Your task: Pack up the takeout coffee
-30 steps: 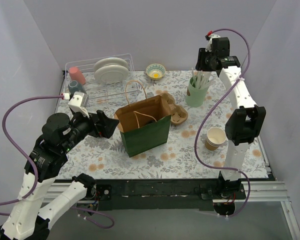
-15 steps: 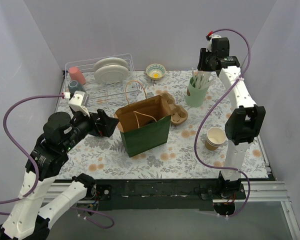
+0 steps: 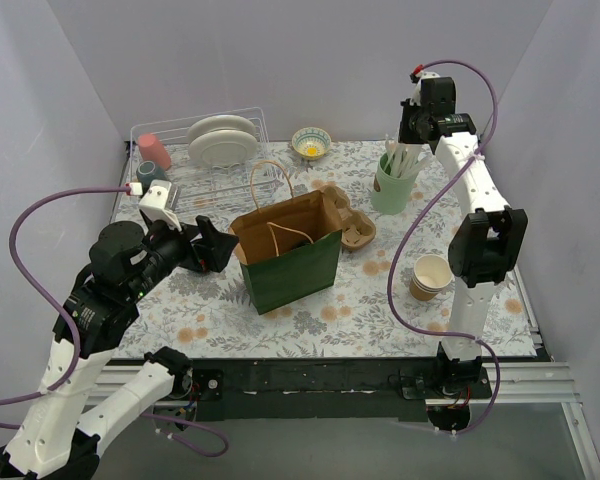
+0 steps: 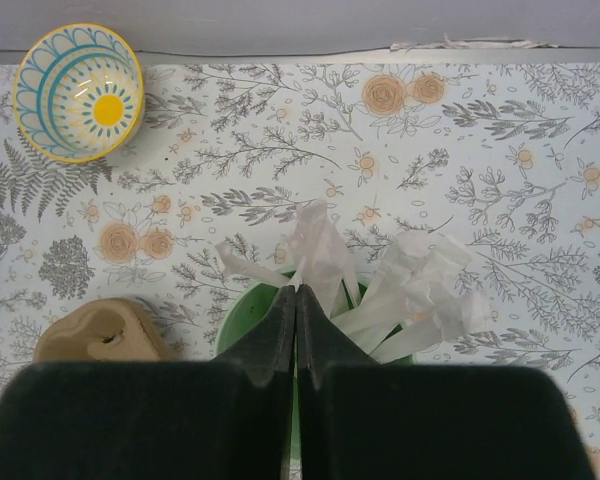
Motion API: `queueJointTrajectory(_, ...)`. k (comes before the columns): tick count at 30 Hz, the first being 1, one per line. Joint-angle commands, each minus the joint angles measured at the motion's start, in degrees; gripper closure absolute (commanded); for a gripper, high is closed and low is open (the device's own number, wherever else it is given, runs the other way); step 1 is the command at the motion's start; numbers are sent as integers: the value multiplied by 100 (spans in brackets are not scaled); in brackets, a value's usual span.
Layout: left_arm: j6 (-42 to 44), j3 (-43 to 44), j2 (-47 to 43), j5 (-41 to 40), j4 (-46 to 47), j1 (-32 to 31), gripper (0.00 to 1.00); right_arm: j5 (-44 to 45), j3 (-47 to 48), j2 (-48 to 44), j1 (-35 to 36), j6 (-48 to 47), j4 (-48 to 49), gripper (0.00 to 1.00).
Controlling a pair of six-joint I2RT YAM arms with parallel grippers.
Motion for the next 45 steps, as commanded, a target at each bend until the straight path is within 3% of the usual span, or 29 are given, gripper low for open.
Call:
queueJointTrajectory(1,104,153,-70,-136,-31,11,2,7,207,-224,-34,-175,377,99)
queueJointTrajectory(11,69,74,-105,-162,162,11,2,-607,-321,-1454,-43,-623,245,99)
queueJointTrajectory(17,-265,-57,-53,-154,276,11,2,-809,-21,-2017,-8,-360,-300,99)
queueJointTrajectory(24,-213,74,220,-435,188,11,2,-1101,39,-3001,80,-1001,-589,99)
queueJointTrajectory(32,-90,469,466,-653,136,11,2,-2638,-400,-4205,203,-536,42,99)
queueJointTrajectory(41,-54,558,449,-795,206,11,2,-3675,-1173,-4839,326,553,1070,99)
queueJointTrajectory(45,-80,452,352,-813,233,11,2,-3651,-1446,-4883,807,756,1484,99)
